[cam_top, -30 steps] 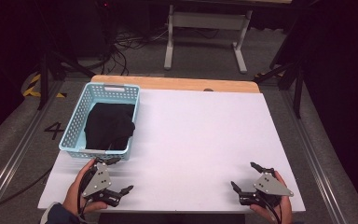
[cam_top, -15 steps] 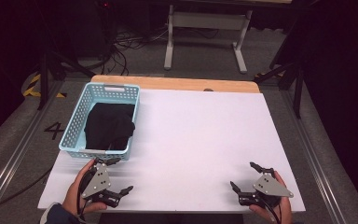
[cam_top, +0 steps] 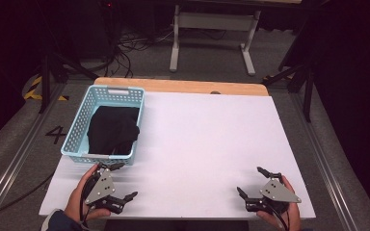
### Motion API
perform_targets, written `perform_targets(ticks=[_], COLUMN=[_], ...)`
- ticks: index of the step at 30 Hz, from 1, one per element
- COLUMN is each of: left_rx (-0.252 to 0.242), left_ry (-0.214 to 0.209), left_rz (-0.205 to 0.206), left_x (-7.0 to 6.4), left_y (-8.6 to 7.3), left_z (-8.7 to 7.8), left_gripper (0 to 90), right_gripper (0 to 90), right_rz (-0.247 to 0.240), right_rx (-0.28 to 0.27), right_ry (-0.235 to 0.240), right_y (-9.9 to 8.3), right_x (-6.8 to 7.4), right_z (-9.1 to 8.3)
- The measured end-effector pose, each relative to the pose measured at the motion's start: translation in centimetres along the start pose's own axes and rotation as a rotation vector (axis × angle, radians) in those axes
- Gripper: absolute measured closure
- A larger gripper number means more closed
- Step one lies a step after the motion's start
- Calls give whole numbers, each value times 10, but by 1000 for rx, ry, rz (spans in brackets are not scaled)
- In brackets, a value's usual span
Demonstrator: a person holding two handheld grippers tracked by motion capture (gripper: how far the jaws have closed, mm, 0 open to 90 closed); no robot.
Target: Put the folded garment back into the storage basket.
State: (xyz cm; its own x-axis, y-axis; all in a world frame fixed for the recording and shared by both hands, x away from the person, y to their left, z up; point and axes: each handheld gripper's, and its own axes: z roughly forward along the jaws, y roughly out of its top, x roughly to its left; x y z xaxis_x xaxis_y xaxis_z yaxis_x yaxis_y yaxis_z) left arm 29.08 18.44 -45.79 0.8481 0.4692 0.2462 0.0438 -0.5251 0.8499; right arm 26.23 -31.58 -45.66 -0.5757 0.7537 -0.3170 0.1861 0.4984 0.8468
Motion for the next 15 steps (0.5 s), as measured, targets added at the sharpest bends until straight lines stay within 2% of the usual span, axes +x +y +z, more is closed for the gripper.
perform_targets(ticks=[9,15], left_rx=[13,33], left_ry=[-3,7], left_rz=[-7,-12], left_x=[2,2], left_y=[-2,-6], left_z=[2,0], left_gripper=[51,51], right_gripper=[77,77], right_rz=[7,7], right_rx=[-9,-15], right_ry=[2,20], right_y=[1,3], right_x=[-3,-3], right_z=[3,8])
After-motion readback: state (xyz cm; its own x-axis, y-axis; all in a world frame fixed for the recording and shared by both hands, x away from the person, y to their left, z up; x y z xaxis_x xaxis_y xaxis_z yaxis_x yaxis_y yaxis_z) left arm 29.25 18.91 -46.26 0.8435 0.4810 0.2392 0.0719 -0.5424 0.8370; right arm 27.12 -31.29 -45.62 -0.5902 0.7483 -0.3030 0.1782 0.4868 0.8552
